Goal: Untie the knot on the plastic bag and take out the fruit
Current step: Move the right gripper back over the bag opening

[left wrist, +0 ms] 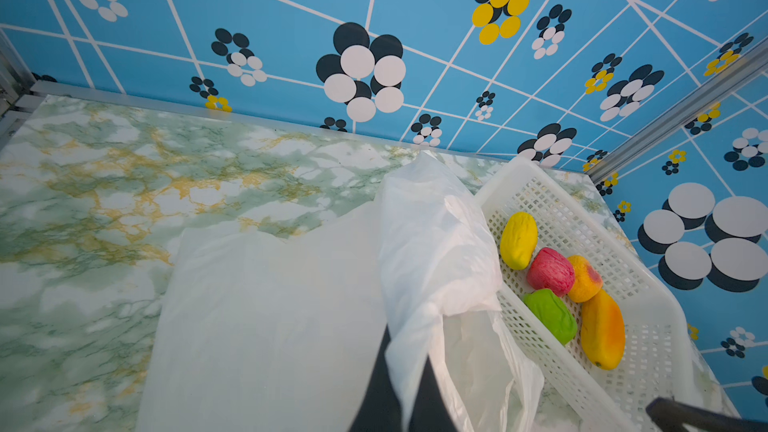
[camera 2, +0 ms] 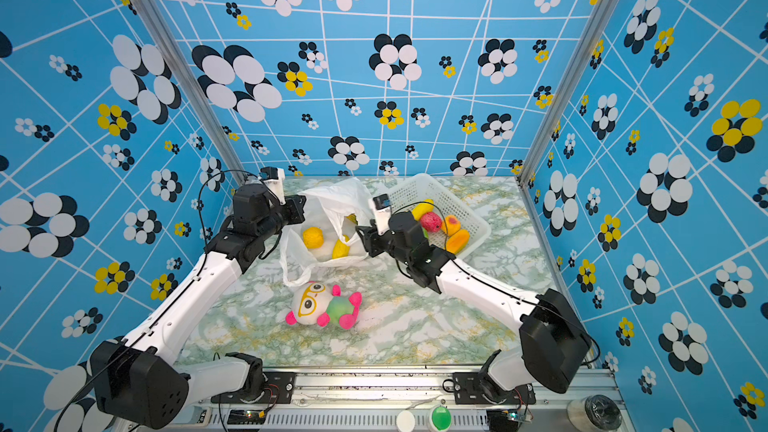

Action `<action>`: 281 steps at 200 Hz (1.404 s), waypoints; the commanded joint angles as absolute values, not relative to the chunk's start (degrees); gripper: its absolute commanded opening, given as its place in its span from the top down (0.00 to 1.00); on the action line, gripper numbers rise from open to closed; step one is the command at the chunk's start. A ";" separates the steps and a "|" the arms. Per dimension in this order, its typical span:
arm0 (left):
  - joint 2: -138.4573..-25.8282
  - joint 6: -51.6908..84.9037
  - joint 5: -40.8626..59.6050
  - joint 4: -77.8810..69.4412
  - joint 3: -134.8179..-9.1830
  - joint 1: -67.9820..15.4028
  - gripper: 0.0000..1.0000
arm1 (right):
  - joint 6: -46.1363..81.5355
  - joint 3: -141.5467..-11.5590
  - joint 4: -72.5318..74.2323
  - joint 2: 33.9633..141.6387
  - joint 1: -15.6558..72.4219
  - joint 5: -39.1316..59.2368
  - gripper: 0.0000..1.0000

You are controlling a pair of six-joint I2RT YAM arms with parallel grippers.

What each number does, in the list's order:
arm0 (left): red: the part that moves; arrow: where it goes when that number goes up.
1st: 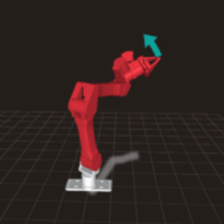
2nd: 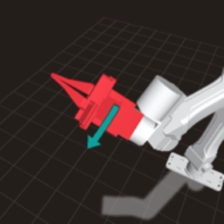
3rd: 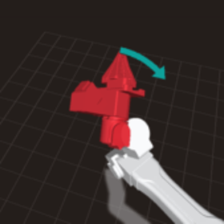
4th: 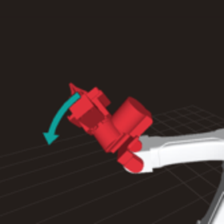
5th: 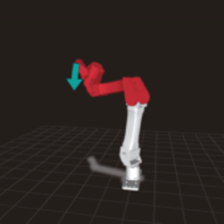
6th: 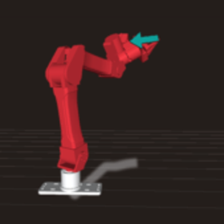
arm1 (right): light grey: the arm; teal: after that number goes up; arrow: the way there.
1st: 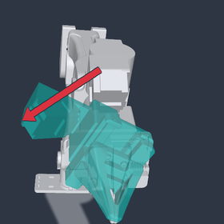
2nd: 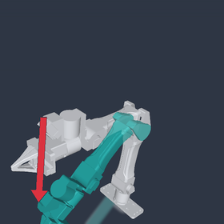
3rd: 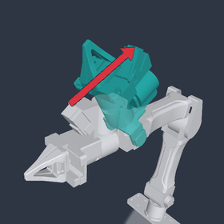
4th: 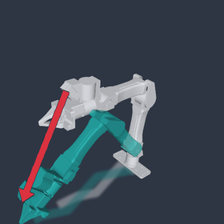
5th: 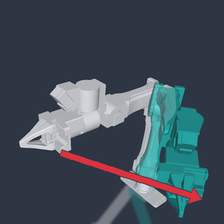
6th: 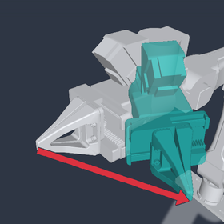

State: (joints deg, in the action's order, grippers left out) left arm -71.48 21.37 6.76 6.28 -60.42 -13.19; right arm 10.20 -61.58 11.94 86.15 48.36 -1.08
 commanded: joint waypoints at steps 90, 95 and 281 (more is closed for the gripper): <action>-73.34 16.86 7.80 -1.80 -54.53 -14.91 1.00 | -0.20 -83.29 -1.23 118.43 56.51 -14.43 0.82; -73.56 17.08 7.31 -1.28 -55.83 -14.83 1.00 | 0.05 -83.21 -1.15 118.77 56.51 -14.90 0.83; -77.85 17.75 6.97 -3.33 -62.20 -16.43 1.00 | 9.21 -84.69 -3.29 121.77 53.26 -20.34 0.04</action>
